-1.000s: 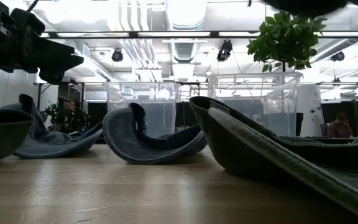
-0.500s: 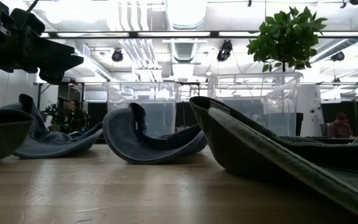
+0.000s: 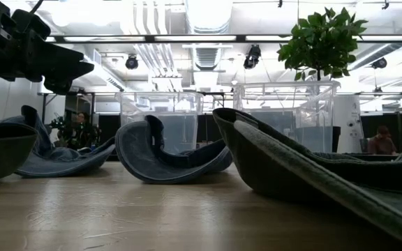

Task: Pick & Place hat
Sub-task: Put the right blue cap into the right transparent bin

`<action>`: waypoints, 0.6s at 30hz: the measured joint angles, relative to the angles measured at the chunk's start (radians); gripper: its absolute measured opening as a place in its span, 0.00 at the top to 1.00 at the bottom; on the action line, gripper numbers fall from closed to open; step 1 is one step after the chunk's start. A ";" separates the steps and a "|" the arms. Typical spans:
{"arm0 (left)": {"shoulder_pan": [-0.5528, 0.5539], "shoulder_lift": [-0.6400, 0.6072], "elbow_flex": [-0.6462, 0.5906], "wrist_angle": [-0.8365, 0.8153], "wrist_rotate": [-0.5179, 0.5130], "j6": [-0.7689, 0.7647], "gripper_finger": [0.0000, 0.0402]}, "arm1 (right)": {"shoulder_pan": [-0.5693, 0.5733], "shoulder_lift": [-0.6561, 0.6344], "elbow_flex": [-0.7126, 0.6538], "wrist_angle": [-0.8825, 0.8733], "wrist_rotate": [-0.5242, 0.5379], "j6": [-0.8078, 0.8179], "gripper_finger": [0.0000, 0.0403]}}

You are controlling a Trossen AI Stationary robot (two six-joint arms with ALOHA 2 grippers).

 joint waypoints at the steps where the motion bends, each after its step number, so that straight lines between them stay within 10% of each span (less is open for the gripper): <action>1: 0.000 0.000 0.000 0.000 0.000 0.000 0.55 | -0.031 0.000 -0.003 0.000 -0.002 0.014 0.97; 18: 0.000 0.000 0.000 0.001 0.000 0.000 0.55 | -0.583 0.047 -0.018 -0.029 -0.281 -0.069 0.97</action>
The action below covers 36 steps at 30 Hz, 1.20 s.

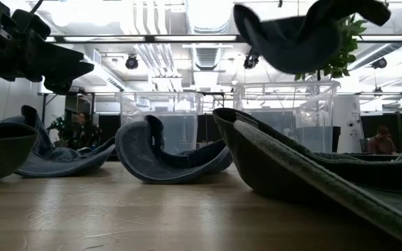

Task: Pick & Place hat
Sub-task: Put the right blue cap into the right transparent bin

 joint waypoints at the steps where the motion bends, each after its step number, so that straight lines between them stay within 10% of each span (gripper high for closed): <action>1: 0.000 0.000 0.000 0.000 0.000 0.000 0.55 | -0.016 0.013 -0.001 0.012 -0.004 0.000 0.97; 36: 0.000 0.000 0.000 0.002 0.000 -0.018 0.55 | -0.235 0.248 -0.075 0.010 -0.131 0.222 0.97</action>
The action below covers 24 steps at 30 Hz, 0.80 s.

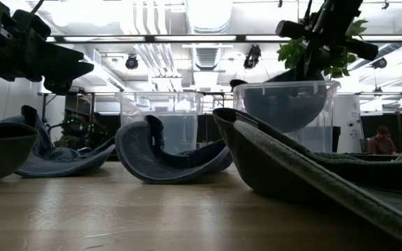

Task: Pick & Place hat
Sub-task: Put the right blue cap into the right transparent bin, then put the left blue cap into the right transparent bin

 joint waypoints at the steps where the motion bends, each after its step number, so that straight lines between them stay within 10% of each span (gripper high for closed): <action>1: 0.000 0.000 0.000 0.000 0.000 0.000 0.55 | -0.001 0.002 0.000 0.000 -0.001 -0.001 0.97; 24: 0.000 0.000 0.000 0.000 0.000 0.021 0.55 | -0.014 0.004 0.048 -0.004 -0.034 -0.115 0.69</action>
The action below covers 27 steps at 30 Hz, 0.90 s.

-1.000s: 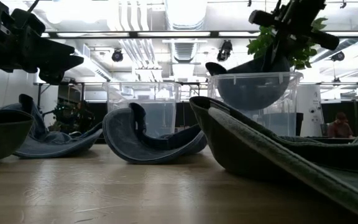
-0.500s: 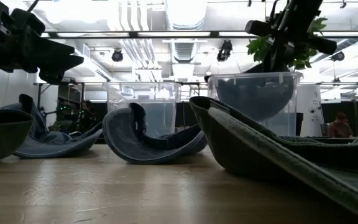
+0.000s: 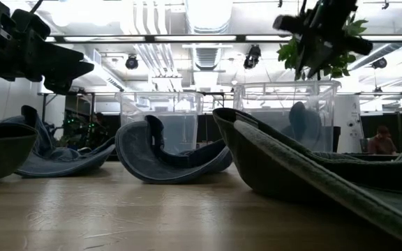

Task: Pick & Place hat
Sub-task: Put the left blue cap into the right transparent bin

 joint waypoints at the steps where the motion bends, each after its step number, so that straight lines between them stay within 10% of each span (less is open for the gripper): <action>1: 0.000 0.000 0.000 0.000 0.000 0.000 0.55 | 0.000 -0.005 0.014 -0.003 0.000 -0.018 0.69; 14: -0.001 0.001 0.050 -0.014 0.136 0.111 0.55 | 0.087 -0.095 0.111 -0.087 -0.063 -0.344 0.74; 27: -0.001 0.148 0.241 -0.227 0.175 0.021 0.55 | 0.402 -0.214 0.030 -0.079 0.132 -0.210 0.76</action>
